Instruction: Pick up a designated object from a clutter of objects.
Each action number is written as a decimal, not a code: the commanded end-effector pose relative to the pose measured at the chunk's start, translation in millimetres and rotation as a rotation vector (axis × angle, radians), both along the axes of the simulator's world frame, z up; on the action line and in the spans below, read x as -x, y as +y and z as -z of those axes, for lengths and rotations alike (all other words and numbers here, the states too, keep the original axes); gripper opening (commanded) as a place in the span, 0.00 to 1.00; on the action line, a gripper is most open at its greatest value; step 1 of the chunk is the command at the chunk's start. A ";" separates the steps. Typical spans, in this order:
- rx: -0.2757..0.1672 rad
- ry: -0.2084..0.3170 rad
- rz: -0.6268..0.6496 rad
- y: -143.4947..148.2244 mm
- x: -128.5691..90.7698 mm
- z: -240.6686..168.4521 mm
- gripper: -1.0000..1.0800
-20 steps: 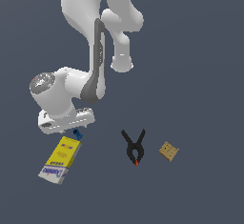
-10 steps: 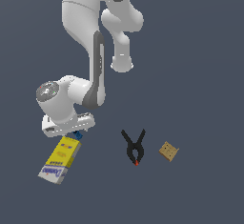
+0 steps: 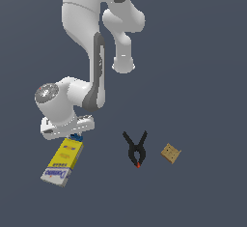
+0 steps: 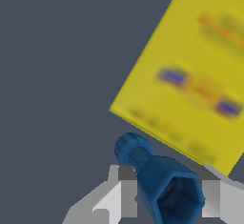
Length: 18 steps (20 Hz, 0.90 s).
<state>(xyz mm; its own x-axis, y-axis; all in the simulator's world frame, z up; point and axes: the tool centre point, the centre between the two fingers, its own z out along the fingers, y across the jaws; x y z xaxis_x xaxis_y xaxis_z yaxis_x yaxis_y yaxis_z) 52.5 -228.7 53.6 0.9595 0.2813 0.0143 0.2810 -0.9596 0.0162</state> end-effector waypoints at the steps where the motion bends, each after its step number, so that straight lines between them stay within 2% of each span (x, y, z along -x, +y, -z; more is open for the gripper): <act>1: -0.011 0.018 -0.012 11.0 3.5 10.8 0.00; 7: 0.000 0.000 -0.002 2.1 0.1 -1.9 0.00; 18: -0.002 0.002 -0.003 23.7 12.3 -41.0 0.00</act>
<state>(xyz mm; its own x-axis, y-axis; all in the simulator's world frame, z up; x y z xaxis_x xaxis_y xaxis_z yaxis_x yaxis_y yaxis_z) 42.3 -209.5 86.1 0.9589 0.2836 0.0124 0.2834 -0.9589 0.0134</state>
